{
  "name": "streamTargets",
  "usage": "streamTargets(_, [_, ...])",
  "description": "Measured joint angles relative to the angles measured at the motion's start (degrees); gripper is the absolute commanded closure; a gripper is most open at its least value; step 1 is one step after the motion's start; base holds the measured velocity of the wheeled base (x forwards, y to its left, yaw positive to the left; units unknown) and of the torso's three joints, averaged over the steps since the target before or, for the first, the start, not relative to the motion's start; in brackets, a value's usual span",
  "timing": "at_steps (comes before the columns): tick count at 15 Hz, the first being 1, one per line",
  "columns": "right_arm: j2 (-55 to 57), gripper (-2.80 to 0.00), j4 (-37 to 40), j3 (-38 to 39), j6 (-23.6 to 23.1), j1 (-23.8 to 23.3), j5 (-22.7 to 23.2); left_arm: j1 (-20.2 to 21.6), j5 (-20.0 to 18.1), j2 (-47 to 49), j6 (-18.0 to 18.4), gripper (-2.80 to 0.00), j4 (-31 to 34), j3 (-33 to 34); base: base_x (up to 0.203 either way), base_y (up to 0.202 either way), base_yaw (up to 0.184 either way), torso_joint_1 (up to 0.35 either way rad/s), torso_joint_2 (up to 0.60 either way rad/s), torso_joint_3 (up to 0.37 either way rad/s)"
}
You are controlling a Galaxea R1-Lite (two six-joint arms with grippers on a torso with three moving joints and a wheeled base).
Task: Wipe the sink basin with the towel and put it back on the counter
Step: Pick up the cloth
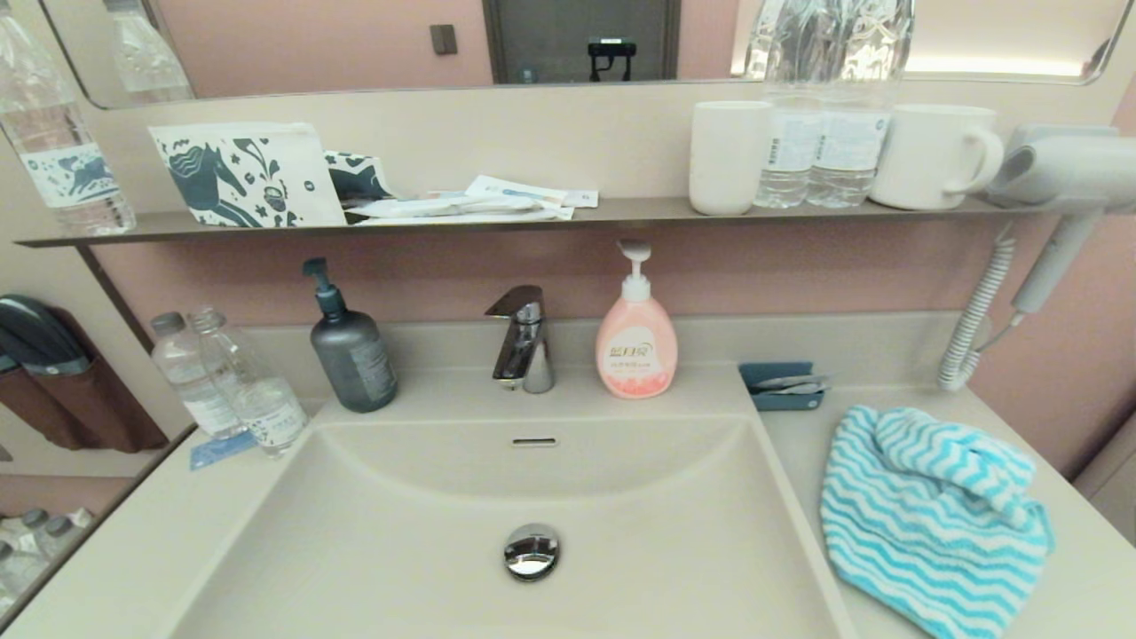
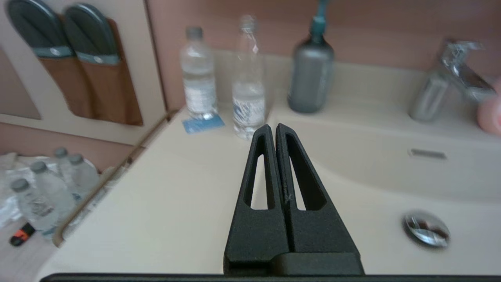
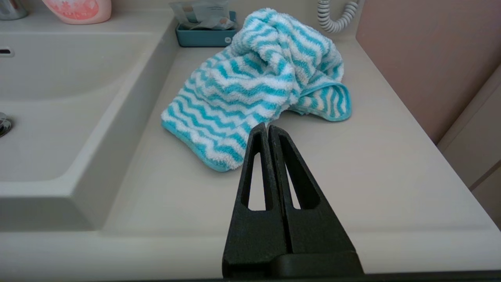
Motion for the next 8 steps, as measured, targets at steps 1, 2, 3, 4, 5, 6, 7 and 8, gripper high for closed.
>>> streamTargets(1, [0.0, 0.0, 0.0, 0.0, 0.0, 0.0, 0.0, 0.11, -0.25, -2.15, -0.06, 0.0, 1.27, 1.28, 0.0, 0.0, 0.0, 0.0, 0.0, 0.0])
streamTargets(2, [0.02, 0.0, 0.0, 0.0, 0.0, 0.0, 0.0, 0.17, -0.59, -3.76, -0.14, 0.0, 1.48, 2.45, 0.0, 0.0, 0.0, 0.0, 0.0, 0.0])
streamTargets(3, [0.0, 0.0, 0.0, 0.0, 0.0, 0.0, 0.0, 0.2, -1.33, -5.61, -0.43, 0.0, 1.48, 4.17, 0.0, 0.0, 0.0, 0.0, 0.0, 0.0])
streamTargets(4, [0.0, 0.0, 0.0, 0.0, -0.02, 0.0, 0.0, 0.2, -2.16, -6.87, -1.1, 0.0, 1.27, 5.96, 0.0, 0.0, 0.0, 0.0, 0.0, 0.0])
streamTargets(5, [0.01, 0.0, -0.01, 0.0, -0.01, 0.0, 0.0, 0.2, -2.83, -7.71, -1.63, 0.0, 0.2, 7.13, 0.0, 0.0, 0.0, 0.0, 0.0, 0.0])
streamTargets(6, [0.01, 0.0, 0.0, 0.0, 0.0, 0.0, 0.0, 0.18, -4.06, -8.35, -1.58, 0.0, -0.84, 8.59, 0.0, 0.0, 0.0, 0.0, 0.0, 0.0])
streamTargets(7, [0.0, 0.0, 0.0, 0.0, -0.02, 0.0, 0.0, 0.18, -6.52, -8.8, -1.3, 0.0, -1.7, 9.92, 0.0, 0.0, 0.0, 0.0, 0.0, 0.0])
streamTargets(8, [0.02, 0.0, 0.0, 0.0, -0.02, 0.0, 0.0, 0.18, -8.4, -9.04, -1.18, 0.0, -2.14, 10.68, 0.0, 0.0, 0.0, 0.0, 0.0, 0.0])
